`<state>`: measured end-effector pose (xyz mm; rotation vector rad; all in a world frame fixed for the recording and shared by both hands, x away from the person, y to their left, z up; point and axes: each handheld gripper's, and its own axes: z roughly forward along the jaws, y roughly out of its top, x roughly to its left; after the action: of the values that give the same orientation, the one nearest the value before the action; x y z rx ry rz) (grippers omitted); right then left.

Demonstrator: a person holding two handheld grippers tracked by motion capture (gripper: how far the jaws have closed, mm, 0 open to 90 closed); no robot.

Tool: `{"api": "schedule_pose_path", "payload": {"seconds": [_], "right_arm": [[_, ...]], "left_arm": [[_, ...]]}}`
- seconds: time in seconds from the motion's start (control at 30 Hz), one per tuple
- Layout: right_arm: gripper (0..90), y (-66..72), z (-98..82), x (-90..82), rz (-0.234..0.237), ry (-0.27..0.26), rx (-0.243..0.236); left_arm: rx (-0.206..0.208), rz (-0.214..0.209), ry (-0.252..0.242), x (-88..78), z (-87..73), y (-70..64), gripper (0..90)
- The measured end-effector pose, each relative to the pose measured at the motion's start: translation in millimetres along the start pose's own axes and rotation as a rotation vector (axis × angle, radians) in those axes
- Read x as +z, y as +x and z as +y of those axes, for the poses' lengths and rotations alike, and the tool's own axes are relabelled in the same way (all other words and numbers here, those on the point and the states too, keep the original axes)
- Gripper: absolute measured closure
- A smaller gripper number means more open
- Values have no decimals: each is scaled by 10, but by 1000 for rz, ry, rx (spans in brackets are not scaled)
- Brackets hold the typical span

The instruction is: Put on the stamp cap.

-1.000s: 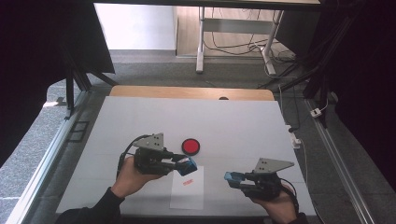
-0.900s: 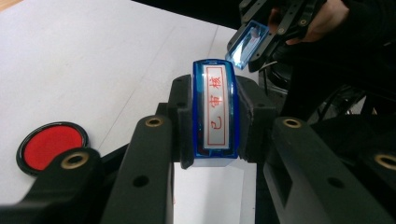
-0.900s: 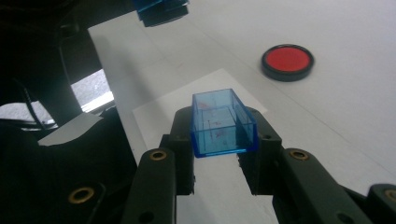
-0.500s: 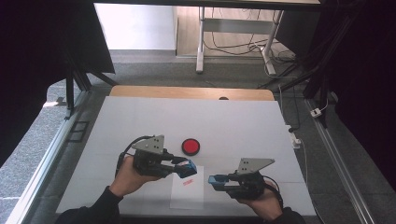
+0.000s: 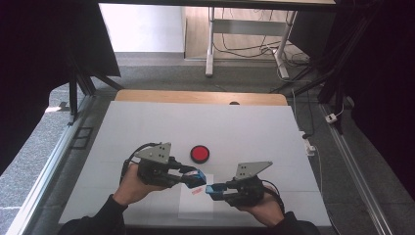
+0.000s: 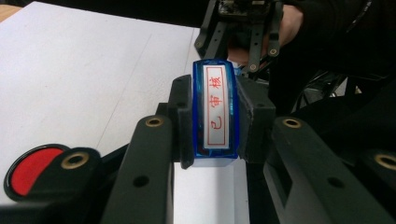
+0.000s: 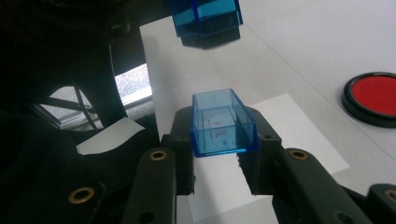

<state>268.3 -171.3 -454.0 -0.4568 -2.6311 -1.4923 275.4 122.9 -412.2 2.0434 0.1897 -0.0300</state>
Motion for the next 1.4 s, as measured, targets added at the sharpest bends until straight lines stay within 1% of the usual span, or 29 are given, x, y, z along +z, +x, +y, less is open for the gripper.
{"api": "schedule_pose_path", "payload": {"seconds": [0.17,0.33,0.57,0.73,1.07,1.17,1.23,1.33,1.4], "right_arm": [[686,1,38,63,21,0,-19],[686,-9,68,120,34,4,-35],[686,3,104,193,57,17,-56],[686,23,134,235,72,11,-70],[687,58,158,281,82,11,-94],[686,61,160,274,85,6,-92],[687,61,163,272,83,-1,-98],[687,66,169,265,90,-9,-104],[687,72,172,262,100,-13,-105]], "left_arm": [[21,-16,-4,-1,9,-13,700],[46,-31,3,5,11,-21,701],[62,-49,0,13,10,-25,700],[75,-65,0,32,8,-33,700],[81,-89,-8,51,-8,-32,701],[79,-99,-14,47,-18,-21,700],[76,-101,-16,46,-24,-16,700],[68,-114,-29,41,-32,-8,701],[76,-120,-29,41,-35,-7,700]]}}
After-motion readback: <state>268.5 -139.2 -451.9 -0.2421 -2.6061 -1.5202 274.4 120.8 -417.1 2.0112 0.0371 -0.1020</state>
